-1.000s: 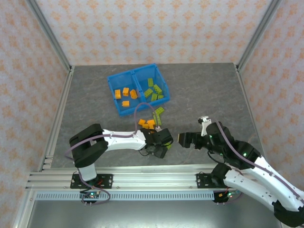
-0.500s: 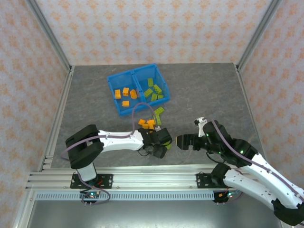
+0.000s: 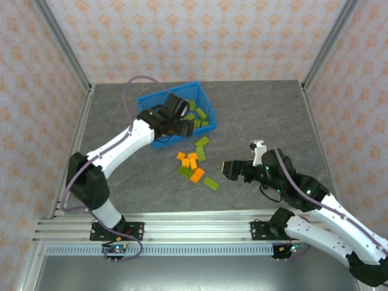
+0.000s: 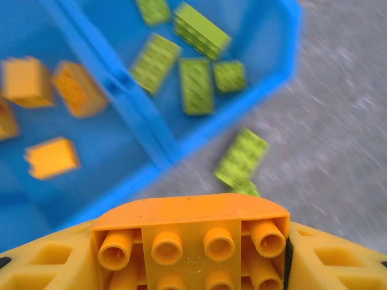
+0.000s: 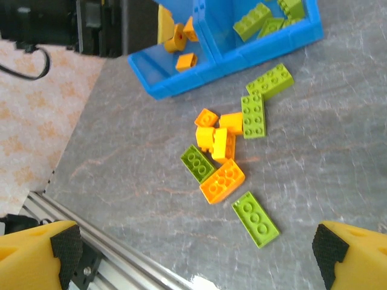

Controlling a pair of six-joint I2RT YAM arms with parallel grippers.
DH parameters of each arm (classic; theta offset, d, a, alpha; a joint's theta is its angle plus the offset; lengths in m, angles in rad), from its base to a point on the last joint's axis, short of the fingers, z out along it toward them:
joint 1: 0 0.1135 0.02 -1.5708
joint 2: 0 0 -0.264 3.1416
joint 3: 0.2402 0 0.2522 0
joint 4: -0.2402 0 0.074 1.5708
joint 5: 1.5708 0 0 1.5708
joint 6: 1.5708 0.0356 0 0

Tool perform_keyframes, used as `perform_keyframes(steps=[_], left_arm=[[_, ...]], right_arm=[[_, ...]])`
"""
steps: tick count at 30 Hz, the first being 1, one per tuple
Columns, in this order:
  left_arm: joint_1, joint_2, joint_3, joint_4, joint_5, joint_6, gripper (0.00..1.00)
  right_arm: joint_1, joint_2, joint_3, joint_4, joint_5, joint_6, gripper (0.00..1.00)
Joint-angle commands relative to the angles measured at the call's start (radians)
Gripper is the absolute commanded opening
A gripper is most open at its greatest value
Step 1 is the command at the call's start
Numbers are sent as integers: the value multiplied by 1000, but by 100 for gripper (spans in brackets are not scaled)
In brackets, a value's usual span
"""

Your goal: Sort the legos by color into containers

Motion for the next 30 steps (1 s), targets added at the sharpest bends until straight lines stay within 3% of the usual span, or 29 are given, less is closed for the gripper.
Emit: perform_keyframes(steps=[1, 9, 15, 24, 30], left_arm=[[69, 118, 83, -63, -26, 83, 51], [201, 303, 170, -27, -6, 61, 51], [225, 361, 211, -12, 17, 42, 56], [232, 248, 186, -8, 13, 48, 75], [232, 86, 187, -39, 2, 71, 87]], right_arm=[[4, 33, 25, 62, 23, -8, 99], [4, 59, 61, 21, 6, -21, 99], [4, 58, 53, 36, 0, -8, 99], [4, 63, 53, 36, 23, -5, 99], [4, 145, 71, 2, 177, 24, 100]])
